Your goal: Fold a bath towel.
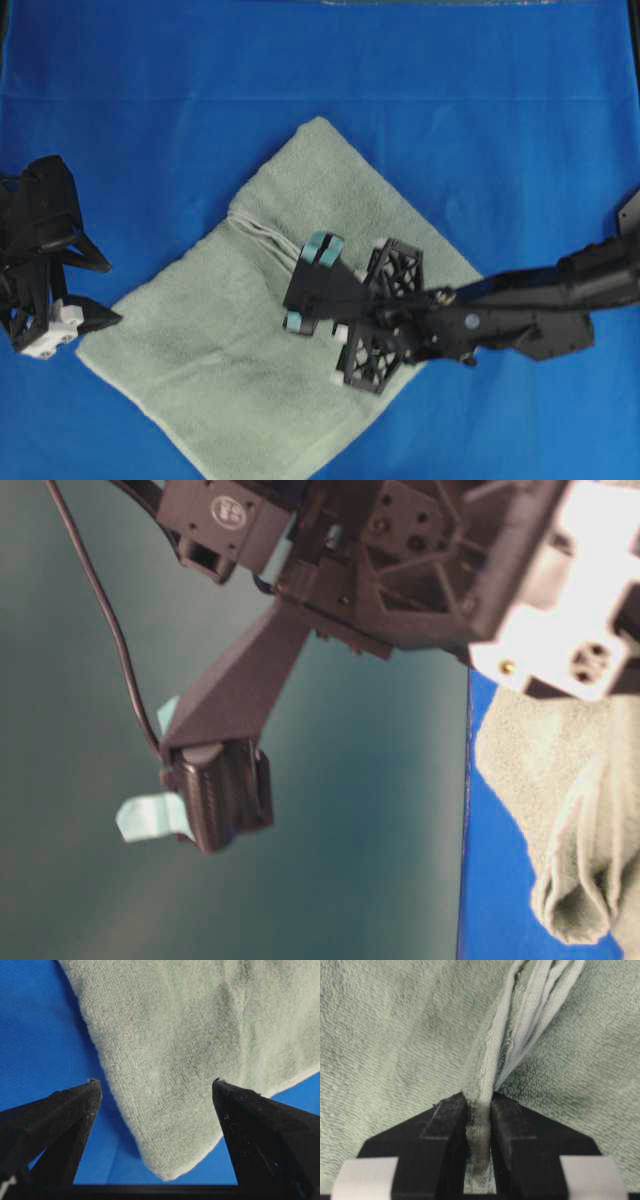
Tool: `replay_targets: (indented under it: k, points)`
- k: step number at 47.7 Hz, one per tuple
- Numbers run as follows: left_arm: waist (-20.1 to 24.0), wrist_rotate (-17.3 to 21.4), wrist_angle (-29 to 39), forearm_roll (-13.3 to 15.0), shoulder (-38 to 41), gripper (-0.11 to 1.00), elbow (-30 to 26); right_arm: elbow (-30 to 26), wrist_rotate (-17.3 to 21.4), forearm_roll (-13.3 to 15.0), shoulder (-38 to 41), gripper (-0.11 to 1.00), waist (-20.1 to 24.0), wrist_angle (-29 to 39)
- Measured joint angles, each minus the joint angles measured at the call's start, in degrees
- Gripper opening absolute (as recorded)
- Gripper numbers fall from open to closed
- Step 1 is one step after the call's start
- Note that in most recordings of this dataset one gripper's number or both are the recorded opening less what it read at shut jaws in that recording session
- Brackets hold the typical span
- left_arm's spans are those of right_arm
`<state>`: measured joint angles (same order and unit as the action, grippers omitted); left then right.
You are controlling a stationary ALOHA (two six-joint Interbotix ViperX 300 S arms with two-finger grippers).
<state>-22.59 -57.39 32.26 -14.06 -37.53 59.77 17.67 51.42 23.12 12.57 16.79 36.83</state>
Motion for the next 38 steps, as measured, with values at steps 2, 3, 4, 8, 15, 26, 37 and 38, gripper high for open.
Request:
replay_targets:
  k: [2,3,4,8,15,26,37,38]
  points:
    - [0.00,0.00,0.00,0.00,0.00,0.87,0.00,-0.09,0.09,0.00,0.44,0.18,0.09,0.00]
    - [0.00,0.00,0.00,0.00,0.00,0.87,0.00,-0.18,0.18,-0.09,0.62,0.18,0.09,0.00]
    - [0.00,0.00,0.00,0.09,0.00,0.87,0.00,-0.18,0.18,0.00,0.79,0.18,0.09,0.00]
    - [0.00,0.18,0.00,0.09,0.00,0.87,0.00,-0.18,0.35,-0.09,1.23,0.18,0.09,-0.18]
    - [0.00,0.18,0.00,0.00,0.00,0.87,0.00,-0.18,0.44,0.00,1.32,0.18,0.09,-1.23]
    - [0.00,0.44,0.00,0.00,0.00,0.87,0.00,0.09,1.32,-0.09,1.32,0.21,-0.09,-2.02]
    - [0.00,4.22,-2.72,-0.09,0.00,0.87,0.00,0.00,2.64,0.18,1.23,0.67,0.26,-2.20]
    - [-0.09,5.27,-3.25,-0.09,0.00,0.87,0.00,0.00,2.64,0.18,0.97,0.66,0.44,-2.20]
